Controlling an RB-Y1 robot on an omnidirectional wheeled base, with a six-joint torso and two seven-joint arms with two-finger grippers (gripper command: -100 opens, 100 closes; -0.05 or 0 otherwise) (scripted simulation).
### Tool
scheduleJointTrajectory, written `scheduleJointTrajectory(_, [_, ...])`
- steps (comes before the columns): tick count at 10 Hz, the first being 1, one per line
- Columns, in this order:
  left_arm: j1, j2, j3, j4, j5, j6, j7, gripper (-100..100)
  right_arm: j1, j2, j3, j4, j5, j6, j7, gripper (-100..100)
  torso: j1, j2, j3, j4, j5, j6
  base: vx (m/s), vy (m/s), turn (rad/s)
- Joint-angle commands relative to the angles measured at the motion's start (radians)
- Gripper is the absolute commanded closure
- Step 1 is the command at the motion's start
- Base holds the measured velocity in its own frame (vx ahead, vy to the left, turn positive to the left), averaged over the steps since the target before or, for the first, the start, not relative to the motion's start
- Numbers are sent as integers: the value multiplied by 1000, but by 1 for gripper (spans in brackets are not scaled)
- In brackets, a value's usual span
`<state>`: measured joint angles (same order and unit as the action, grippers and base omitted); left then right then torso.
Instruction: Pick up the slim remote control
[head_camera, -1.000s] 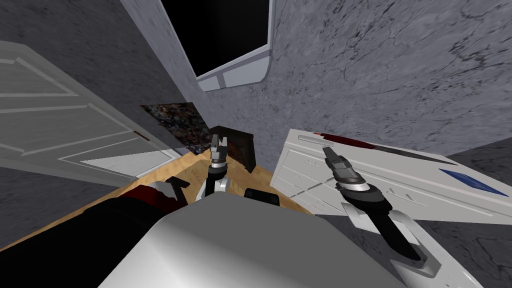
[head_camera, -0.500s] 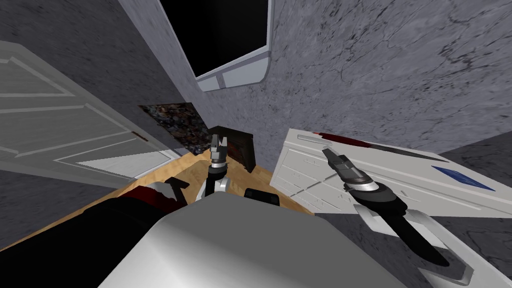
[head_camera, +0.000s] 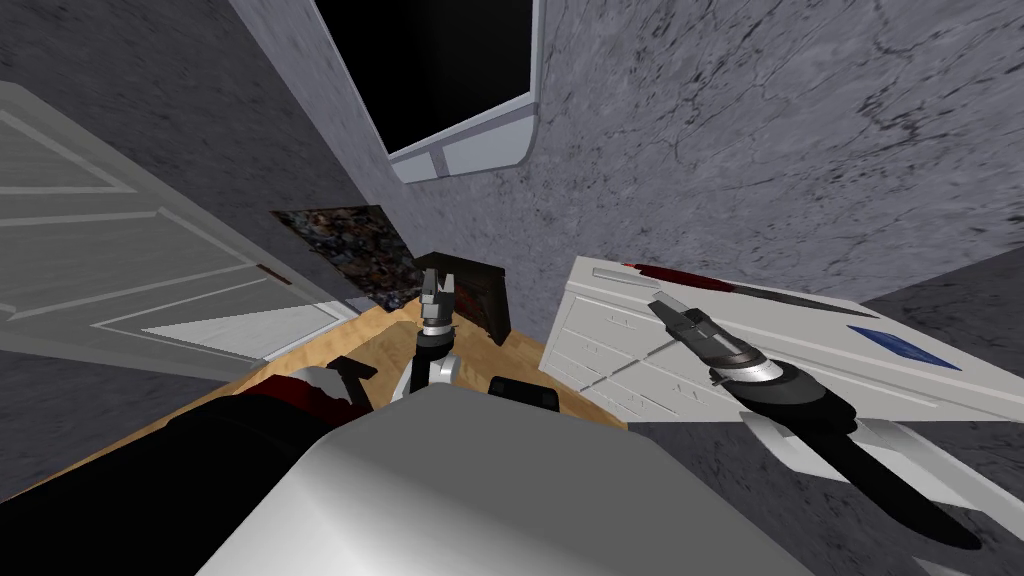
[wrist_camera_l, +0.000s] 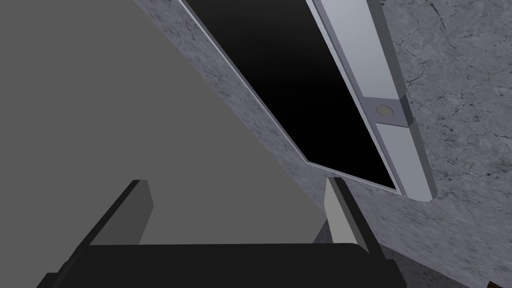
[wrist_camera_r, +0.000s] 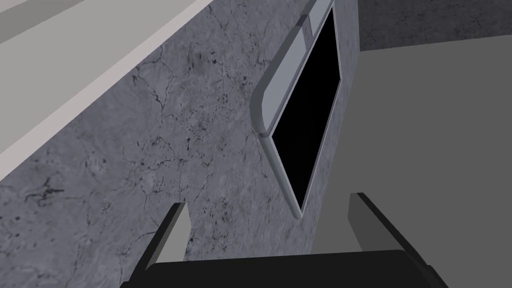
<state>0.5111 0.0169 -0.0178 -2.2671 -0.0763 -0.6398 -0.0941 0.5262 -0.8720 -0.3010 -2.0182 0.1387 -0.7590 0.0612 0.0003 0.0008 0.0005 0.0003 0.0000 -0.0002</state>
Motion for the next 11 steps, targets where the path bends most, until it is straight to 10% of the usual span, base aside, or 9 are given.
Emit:
scheduleJointTrajectory(1, [0, 0, 0, 0, 0, 0, 0, 0, -1, -41, -4, 3, 0, 0, -3, -100, 0, 0, 0, 0, 0, 0, -6, 2, 2])
scheduleJointTrajectory(11, [0, 0, 0, 0, 0, 0, 0, 0, 39, -338, -112, 181, 37, -115, -56, -100, 0, -1, 0, 0, 0, 0, -6, 3, -22])
